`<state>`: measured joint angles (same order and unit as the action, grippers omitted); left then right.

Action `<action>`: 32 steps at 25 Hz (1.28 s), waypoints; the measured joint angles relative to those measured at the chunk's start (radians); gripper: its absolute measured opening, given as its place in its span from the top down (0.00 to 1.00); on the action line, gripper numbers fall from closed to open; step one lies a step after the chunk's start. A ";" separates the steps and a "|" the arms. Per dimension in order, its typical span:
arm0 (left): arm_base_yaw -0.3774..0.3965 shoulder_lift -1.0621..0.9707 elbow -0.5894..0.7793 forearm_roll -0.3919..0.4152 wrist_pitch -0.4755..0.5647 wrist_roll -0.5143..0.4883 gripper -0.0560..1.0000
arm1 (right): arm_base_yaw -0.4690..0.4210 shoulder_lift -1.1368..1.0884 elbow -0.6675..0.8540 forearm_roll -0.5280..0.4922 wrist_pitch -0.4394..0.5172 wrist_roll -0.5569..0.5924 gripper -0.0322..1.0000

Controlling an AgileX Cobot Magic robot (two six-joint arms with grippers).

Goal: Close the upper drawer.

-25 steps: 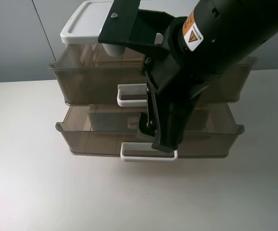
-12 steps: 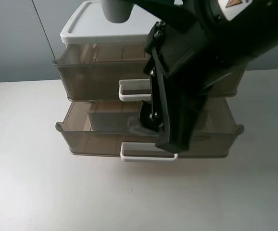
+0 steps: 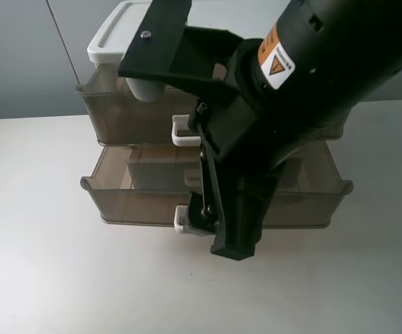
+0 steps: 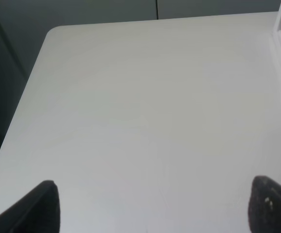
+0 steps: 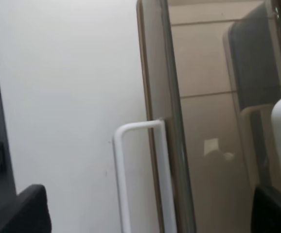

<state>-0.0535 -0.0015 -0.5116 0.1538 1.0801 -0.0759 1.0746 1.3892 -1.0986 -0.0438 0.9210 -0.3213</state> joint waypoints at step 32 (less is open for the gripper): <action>0.000 0.000 0.000 0.000 0.000 0.000 0.25 | -0.245 0.104 0.006 0.030 -0.228 -0.009 0.36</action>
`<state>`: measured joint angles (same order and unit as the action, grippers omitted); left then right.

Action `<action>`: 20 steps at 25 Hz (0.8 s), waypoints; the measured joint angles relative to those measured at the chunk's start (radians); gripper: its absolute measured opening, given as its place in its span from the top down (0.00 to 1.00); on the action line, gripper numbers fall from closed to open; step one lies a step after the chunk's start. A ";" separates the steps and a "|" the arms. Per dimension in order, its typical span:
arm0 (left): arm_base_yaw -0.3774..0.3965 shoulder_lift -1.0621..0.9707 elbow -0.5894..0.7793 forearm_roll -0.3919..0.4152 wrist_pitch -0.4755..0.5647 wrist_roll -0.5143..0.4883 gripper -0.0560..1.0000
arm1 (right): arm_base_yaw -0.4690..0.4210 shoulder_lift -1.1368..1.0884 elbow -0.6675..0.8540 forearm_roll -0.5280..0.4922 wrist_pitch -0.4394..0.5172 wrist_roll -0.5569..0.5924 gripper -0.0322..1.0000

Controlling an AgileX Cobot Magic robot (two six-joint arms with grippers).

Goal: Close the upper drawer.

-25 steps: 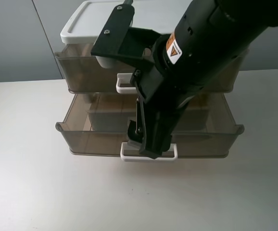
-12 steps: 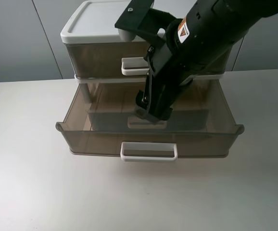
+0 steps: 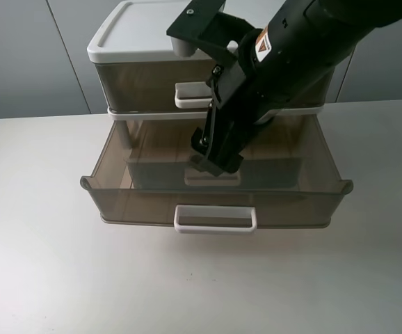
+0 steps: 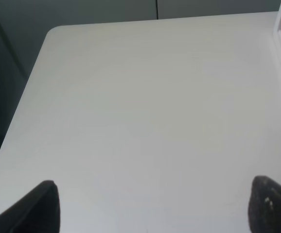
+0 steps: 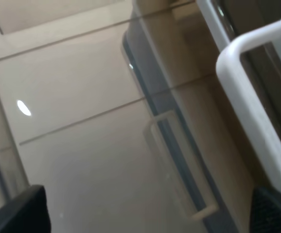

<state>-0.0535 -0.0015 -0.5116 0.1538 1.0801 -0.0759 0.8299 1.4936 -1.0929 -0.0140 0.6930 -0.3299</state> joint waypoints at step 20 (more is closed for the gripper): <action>0.000 0.000 0.000 0.000 0.000 0.002 0.25 | -0.534 -0.435 -0.073 0.058 0.489 0.180 0.36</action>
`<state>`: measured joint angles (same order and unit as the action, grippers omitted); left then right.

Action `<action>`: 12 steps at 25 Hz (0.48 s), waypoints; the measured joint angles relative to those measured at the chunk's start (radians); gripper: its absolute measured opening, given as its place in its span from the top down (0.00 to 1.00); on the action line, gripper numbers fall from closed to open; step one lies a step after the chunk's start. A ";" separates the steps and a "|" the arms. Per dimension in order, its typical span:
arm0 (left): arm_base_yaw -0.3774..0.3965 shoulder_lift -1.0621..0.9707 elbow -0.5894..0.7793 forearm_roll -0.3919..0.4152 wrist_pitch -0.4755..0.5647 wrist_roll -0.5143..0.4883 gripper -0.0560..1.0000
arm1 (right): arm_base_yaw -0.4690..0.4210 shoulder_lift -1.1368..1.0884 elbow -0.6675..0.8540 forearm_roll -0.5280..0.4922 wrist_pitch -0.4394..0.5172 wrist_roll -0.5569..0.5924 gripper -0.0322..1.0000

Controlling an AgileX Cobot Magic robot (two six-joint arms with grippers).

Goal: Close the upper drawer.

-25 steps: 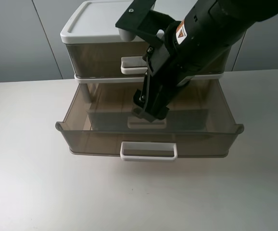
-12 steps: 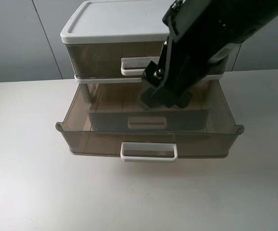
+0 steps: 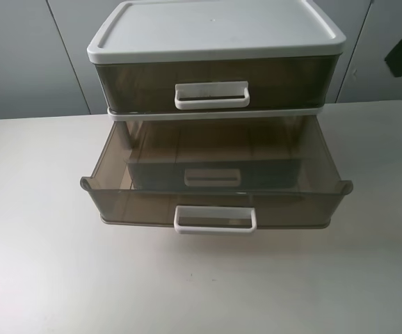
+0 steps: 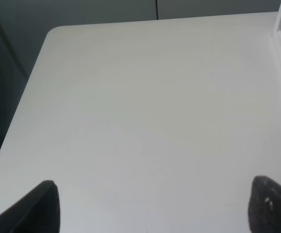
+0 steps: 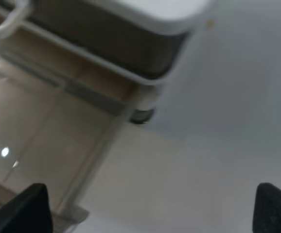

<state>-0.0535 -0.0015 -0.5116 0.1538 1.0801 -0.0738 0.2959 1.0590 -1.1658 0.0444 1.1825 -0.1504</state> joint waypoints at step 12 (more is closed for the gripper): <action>0.000 0.000 0.000 0.000 0.000 0.002 0.25 | -0.328 -0.128 0.070 -0.110 0.036 0.036 0.36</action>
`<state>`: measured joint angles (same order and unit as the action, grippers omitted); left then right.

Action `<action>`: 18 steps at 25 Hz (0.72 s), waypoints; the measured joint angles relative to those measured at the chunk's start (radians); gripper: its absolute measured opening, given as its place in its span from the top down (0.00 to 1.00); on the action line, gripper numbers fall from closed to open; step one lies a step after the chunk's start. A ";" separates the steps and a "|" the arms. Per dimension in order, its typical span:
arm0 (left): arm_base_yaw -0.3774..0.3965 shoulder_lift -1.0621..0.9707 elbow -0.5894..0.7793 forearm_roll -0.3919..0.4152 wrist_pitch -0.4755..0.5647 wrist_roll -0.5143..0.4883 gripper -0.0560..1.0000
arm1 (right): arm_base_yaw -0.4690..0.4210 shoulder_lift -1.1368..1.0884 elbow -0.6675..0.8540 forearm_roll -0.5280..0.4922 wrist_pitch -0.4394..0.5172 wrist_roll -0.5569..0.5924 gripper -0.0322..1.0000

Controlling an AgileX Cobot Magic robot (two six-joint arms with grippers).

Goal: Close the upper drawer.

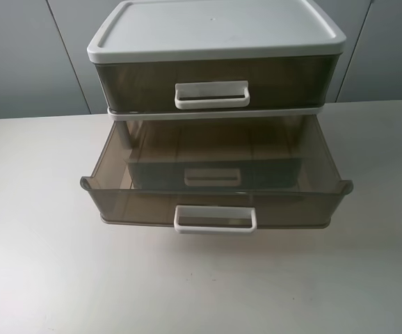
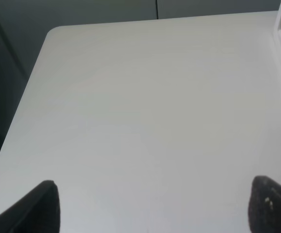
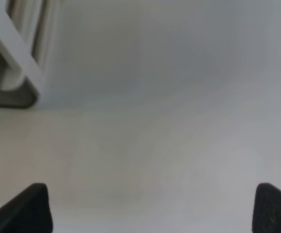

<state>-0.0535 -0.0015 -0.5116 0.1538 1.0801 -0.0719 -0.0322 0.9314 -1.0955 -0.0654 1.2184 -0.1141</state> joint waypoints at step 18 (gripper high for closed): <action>0.000 0.000 0.000 0.000 0.000 0.002 0.25 | -0.006 -0.728 0.511 -0.007 -0.152 0.091 0.36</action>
<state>-0.0535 -0.0015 -0.5116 0.1538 1.0801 -0.0700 -0.0385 0.2030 -0.5850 -0.0725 1.0662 -0.0232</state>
